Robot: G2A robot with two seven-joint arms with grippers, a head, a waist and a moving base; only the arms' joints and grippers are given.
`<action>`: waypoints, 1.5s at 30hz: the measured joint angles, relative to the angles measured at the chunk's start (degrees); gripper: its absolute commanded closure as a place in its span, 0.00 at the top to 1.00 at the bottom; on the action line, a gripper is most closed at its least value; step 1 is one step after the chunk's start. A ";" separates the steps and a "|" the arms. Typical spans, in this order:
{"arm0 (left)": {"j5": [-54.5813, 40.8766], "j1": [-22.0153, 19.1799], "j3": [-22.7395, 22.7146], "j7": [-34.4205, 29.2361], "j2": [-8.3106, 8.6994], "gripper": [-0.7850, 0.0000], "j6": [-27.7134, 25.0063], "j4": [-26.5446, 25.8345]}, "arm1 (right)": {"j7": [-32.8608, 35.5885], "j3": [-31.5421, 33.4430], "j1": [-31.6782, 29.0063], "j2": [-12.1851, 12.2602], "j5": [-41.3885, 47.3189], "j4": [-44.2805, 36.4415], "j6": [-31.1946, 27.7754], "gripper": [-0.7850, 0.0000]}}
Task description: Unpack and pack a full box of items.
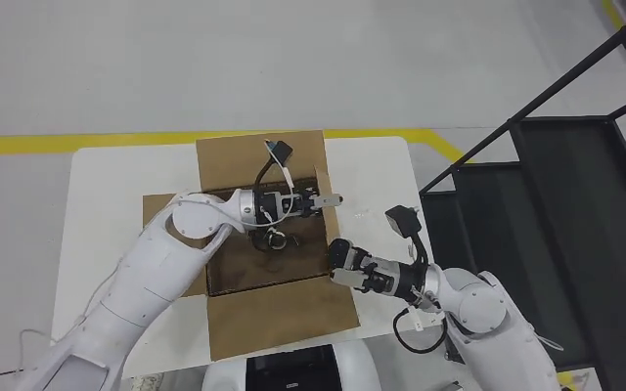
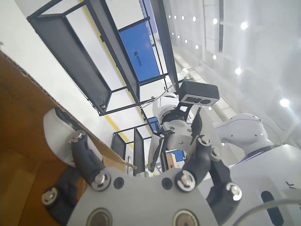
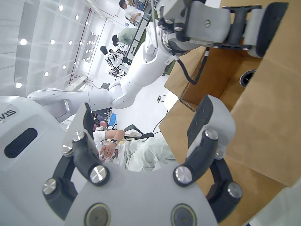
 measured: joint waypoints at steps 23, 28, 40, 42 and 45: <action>6.67 0.62 -3.75 -1.24 -0.61 1.00 -1.93 2.36 | -18.01 -2.71 1.70 -0.21 -23.67 10.02 13.88 1.00; 12.05 9.81 -15.13 -3.60 3.66 1.00 2.74 -8.24 | -22.90 -6.28 3.41 -0.60 -34.29 11.98 19.53 1.00; 16.80 29.85 -37.95 -0.91 8.59 1.00 7.91 -23.87 | -25.06 -11.59 6.90 -1.42 -35.85 16.72 20.58 1.00; 16.53 31.91 -40.44 -0.14 8.90 1.00 8.03 -25.02 | -25.12 -11.79 7.28 -1.48 -35.83 16.98 20.64 1.00; 16.25 34.99 -44.40 1.17 9.34 1.00 8.06 -26.63 | -25.72 -11.53 7.73 -1.48 -36.36 16.10 20.54 1.00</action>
